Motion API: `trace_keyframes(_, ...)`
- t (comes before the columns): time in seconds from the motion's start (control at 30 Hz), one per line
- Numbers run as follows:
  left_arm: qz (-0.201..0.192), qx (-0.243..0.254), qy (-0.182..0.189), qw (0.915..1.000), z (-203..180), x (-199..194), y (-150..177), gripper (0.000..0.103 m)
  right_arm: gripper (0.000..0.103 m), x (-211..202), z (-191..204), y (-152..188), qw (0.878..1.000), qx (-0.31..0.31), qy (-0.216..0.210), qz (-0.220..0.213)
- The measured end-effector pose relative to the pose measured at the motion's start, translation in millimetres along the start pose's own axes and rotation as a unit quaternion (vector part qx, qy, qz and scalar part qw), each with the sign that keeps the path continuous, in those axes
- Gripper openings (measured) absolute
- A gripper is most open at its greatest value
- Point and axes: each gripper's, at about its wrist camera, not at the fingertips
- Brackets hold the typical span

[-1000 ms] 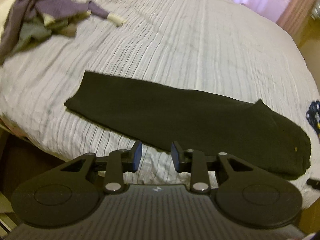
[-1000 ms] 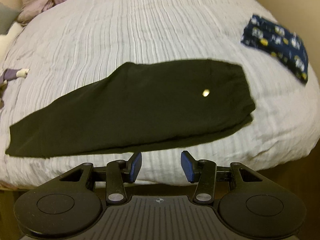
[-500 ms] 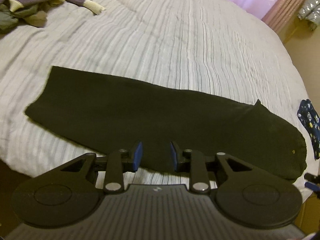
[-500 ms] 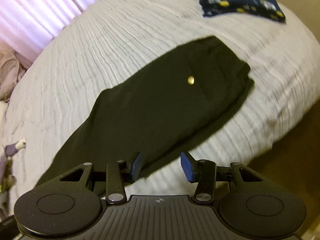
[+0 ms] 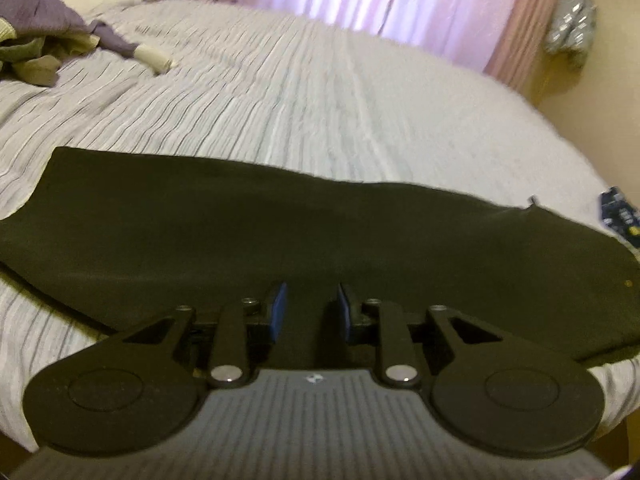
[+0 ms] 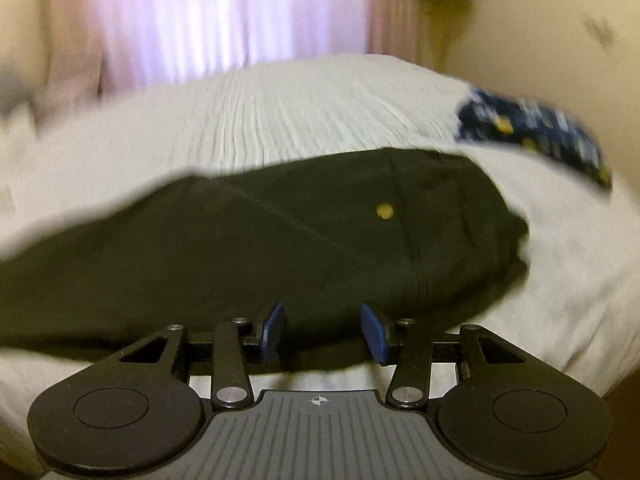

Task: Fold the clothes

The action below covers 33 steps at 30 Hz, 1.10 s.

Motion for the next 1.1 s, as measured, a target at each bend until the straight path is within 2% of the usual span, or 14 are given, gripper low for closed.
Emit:
trace_keyframes(0.07,-0.025,-0.003,0.032,0.9992,5,-11,10,0.021,0.047,-12,-29,7,0.993,0.101,-0.051,-0.020)
trace_keyframes(0.13,-0.019,-0.015,0.029,0.9993,6,-25,16,0.021,0.047,-25,-57,14,0.977,0.185,-0.091,-0.047)
trace_keyframes(0.17,-0.011,-0.022,0.028,0.9993,6,-33,18,0.021,0.047,-31,-68,17,0.968,0.226,-0.096,-0.054)
trace_keyframes(0.2,-0.018,-0.019,0.048,0.9985,8,-41,21,0.021,0.047,-36,-78,18,0.956,0.269,-0.106,-0.052)
trace_keyframes(0.27,-0.032,-0.002,0.054,0.9981,9,-54,25,0.022,0.047,-43,-98,18,0.926,0.338,-0.153,-0.063)
trace_keyframes(0.33,-0.036,0.004,0.036,0.9987,9,-57,26,0.022,0.047,-44,-110,13,0.916,0.362,-0.157,-0.076)
trace_keyframes(0.43,-0.033,-0.024,0.052,0.9978,13,-53,24,0.022,0.047,-30,-128,5,0.903,0.396,-0.152,-0.072)
trace_keyframes(0.53,-0.025,-0.031,0.045,0.9982,9,-42,19,0.022,0.047,-6,-144,0,0.889,0.429,-0.149,-0.065)
trace_keyframes(0.67,-0.015,-0.031,0.034,0.9988,1,-24,4,0.022,0.043,16,-157,-5,0.880,0.450,-0.143,-0.056)
trace_keyframes(0.7,-0.013,-0.033,0.032,0.9989,-1,-20,1,0.022,0.032,22,-159,-6,0.881,0.450,-0.139,-0.052)
trace_keyframes(0.8,-0.010,-0.038,0.027,0.9989,-6,-7,-10,0.022,0.027,35,-165,-6,0.875,0.458,-0.148,-0.042)
trace_keyframes(0.9,-0.009,-0.048,0.027,0.9984,-8,-1,-13,0.022,0.011,36,-166,-7,0.878,0.457,-0.140,-0.033)
trace_keyframes(1.0,-0.016,-0.044,0.018,0.9988,-6,0,-15,0.022,0.006,14,-155,-19,0.901,0.411,-0.129,-0.053)
trace_keyframes(1.1,-0.013,-0.050,0.003,0.9986,-1,-1,-9,0.022,0.005,-6,-145,-24,0.910,0.389,-0.125,-0.071)
Point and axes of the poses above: each gripper's, at about its wrist camera, not at the fingertips, and x roughly the way its jaws point, z to its left, y to its underside, and after that the axes turned 1 degree about z, right-handed
